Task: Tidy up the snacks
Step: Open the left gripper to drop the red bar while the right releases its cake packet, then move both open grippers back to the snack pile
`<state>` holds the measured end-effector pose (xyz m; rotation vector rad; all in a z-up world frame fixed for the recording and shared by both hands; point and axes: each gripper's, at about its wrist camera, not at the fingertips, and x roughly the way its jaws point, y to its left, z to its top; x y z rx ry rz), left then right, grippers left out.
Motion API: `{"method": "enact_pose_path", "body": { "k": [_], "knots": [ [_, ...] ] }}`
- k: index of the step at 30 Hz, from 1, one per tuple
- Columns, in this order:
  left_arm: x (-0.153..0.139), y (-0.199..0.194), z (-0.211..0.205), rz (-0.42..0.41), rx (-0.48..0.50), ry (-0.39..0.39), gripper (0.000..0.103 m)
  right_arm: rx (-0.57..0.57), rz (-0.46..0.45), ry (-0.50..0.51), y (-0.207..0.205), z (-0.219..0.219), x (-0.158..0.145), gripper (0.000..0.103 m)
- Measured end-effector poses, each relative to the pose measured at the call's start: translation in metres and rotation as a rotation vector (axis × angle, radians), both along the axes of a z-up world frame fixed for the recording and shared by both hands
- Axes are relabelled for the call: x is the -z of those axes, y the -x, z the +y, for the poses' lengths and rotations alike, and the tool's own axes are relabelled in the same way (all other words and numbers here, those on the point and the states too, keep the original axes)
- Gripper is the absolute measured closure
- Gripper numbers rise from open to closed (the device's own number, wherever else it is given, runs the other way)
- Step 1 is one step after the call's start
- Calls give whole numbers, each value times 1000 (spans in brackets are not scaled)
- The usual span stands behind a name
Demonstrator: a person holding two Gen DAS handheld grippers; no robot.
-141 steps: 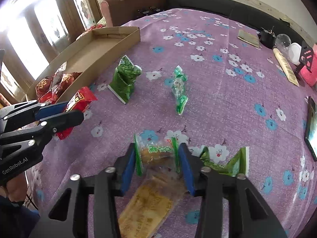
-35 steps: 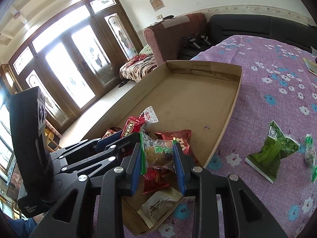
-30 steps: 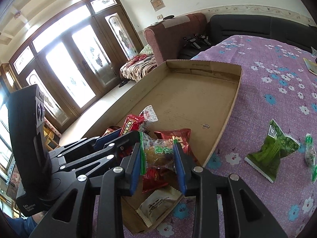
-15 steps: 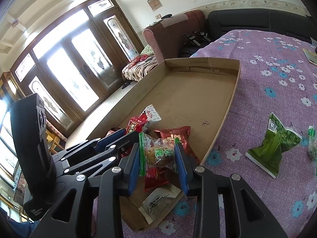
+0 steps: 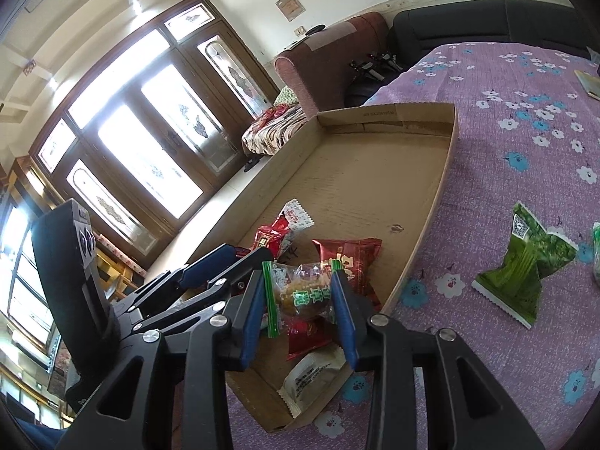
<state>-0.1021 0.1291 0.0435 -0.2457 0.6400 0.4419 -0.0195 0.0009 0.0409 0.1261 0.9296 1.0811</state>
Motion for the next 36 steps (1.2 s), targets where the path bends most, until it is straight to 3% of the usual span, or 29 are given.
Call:
{"method": "enact_pose_path", "body": {
  "k": [9, 20, 25, 29, 36],
  "knots": [
    [-4, 15, 12, -82, -66, 46, 42, -32, -6, -10, 7, 1, -4, 66],
    [-3, 10, 10, -69, -56, 43, 41, 53, -41, -50, 3, -20, -28, 66],
    [-3, 7, 8, -62, -41, 37, 41, 72, -47, 0, 8, -28, -38, 65],
    [-4, 5, 3, -52, -36, 13, 41, 96, -62, -2, 13, -47, -47, 57],
    [-5, 4, -12, -40, -6, -8, 41, 143, -57, 9, 6, -88, -49, 56]
  ]
}}
